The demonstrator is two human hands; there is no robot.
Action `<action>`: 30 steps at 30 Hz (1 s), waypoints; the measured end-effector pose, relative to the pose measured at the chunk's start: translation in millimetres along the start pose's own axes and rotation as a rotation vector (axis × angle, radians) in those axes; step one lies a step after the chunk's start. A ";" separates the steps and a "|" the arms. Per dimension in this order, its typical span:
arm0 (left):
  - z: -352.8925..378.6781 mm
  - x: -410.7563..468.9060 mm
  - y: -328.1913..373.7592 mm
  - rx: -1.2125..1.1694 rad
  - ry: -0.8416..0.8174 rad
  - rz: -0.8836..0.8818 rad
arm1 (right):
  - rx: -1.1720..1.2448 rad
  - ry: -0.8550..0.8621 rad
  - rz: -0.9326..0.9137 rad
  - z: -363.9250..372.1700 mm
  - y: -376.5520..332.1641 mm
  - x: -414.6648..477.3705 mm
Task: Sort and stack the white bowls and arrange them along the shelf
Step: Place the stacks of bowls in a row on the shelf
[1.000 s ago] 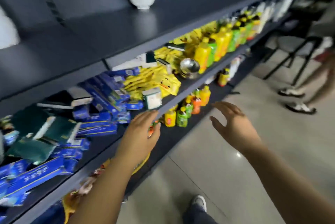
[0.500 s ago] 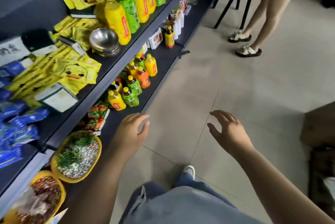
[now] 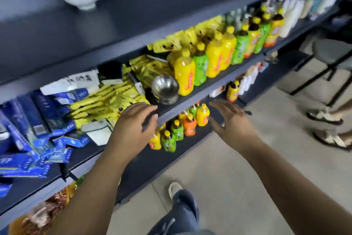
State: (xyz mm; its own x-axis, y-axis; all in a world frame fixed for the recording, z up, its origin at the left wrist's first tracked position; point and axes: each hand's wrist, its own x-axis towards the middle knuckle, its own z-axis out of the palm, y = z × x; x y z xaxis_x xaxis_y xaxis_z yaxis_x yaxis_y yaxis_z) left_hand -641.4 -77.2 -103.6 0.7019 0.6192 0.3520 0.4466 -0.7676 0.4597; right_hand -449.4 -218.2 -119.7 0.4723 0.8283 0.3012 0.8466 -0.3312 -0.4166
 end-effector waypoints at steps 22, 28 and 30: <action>-132.7 228.9 -82.6 -0.065 0.763 -0.366 | 0.364 -0.058 -0.760 -2.6 -156.2 424.3; -143.7 298.1 -100.7 -0.194 0.996 -0.370 | 0.687 -0.092 -0.668 32.2 -185.1 487.5; -143.4 317.4 -114.2 -0.235 1.030 -0.416 | 0.807 -0.116 -0.630 45.2 -196.2 497.7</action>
State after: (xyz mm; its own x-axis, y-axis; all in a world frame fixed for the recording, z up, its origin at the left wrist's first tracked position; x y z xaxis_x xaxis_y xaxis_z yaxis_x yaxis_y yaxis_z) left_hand -549.2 230.6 72.6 -0.3157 0.7434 0.5896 0.3474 -0.4876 0.8010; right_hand -391.5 279.5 73.3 -0.0633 0.7993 0.5976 0.4955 0.5449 -0.6764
